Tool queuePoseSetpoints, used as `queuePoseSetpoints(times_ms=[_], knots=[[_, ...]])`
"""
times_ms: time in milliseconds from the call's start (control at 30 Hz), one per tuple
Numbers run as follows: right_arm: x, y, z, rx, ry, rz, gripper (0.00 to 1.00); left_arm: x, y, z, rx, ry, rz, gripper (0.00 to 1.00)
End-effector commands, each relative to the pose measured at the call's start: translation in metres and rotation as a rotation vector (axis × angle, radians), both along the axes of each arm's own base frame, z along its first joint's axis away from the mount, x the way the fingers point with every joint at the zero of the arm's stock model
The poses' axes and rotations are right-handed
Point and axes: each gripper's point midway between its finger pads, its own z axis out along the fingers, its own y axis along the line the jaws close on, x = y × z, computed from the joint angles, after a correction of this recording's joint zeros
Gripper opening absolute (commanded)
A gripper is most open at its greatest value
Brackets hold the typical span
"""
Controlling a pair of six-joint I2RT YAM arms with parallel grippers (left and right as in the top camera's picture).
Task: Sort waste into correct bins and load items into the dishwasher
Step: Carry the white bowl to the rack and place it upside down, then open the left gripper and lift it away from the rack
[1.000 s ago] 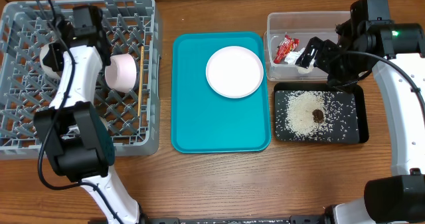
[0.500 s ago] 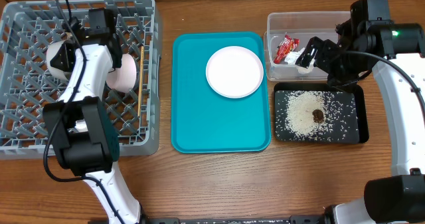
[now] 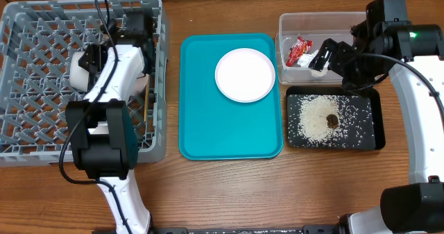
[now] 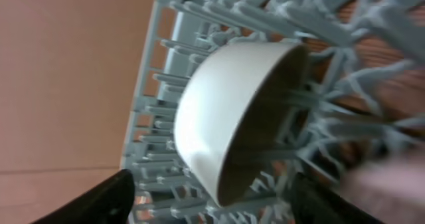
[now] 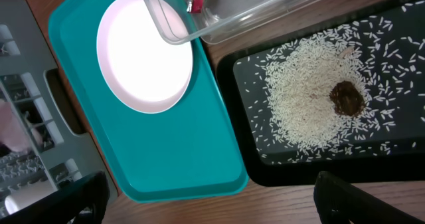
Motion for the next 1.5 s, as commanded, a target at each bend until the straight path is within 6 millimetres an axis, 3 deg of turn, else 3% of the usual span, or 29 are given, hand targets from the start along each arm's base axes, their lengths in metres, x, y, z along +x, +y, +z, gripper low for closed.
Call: queuePoseSetpoints(times_ms=[0, 267, 300, 333, 500, 533, 567, 600, 667, 733, 833, 1100, 1200, 1367, 1467], knots=[[-0.001, 0.002, 0.019, 0.009, -0.059, 0.007, 1.0, 0.0, -0.016, 0.035, -0.145, -0.173, -0.015, 0.79], [-0.001, 0.002, 0.019, 0.009, -0.058, 0.007, 1.0, -0.011, -0.061, 0.104, -0.453, -0.367, -0.181, 0.89], [-0.001, 0.002, 0.019, 0.009, -0.058, 0.007, 1.0, -0.013, -0.071, 0.111, -0.499, -0.382, -0.213, 0.91], [-0.001, 0.002, 0.019, 0.009, -0.058, 0.007, 1.0, -0.014, -0.08, 0.117, -0.542, -0.394, -0.243, 1.0], [-0.001, 0.002, 0.019, 0.009, -0.058, 0.007, 1.0, -0.02, -0.145, 0.12, -0.881, -0.375, -0.427, 1.0], [-0.001, 0.002, 0.019, 0.009, -0.058, 0.007, 1.0, -0.022, -0.154, 0.118, -0.932, -0.358, -0.447, 0.95], [-0.001, 0.002, 0.019, 0.008, -0.058, 0.007, 1.0, -0.027, -0.159, 0.114, -0.967, -0.332, -0.446, 0.8], [-0.001, 0.002, 0.019, 0.008, -0.058, 0.007, 1.0, -0.031, -0.157, 0.109, -0.977, -0.33, -0.397, 0.75], [-0.002, 0.002, 0.018, 0.008, -0.053, 0.007, 1.0, -0.043, -0.134, 0.098, -0.941, -0.367, -0.195, 0.72], [-0.003, 0.002, 0.018, 0.008, -0.05, 0.007, 1.0, -0.053, -0.105, 0.092, -0.871, -0.425, -0.015, 0.4], [-0.003, 0.002, 0.018, 0.008, -0.05, 0.007, 1.0, -0.052, -0.077, 0.085, -0.86, -0.469, 0.084, 0.04], [-0.005, 0.002, 0.018, 0.008, -0.042, 0.007, 1.0, -0.046, 0.005, 0.082, -0.812, -0.619, 0.242, 0.04], [-0.006, 0.002, 0.017, 0.008, -0.038, 0.007, 1.0, -0.04, 0.027, 0.078, -0.804, -0.674, 0.278, 0.04], [-0.007, 0.002, 0.017, 0.008, -0.032, 0.007, 1.0, -0.026, 0.049, 0.045, -0.739, -0.615, 0.288, 0.04], [-0.008, 0.002, 0.016, 0.008, -0.027, 0.007, 1.0, -0.011, 0.05, 0.019, -0.757, -0.574, 0.268, 0.04]])
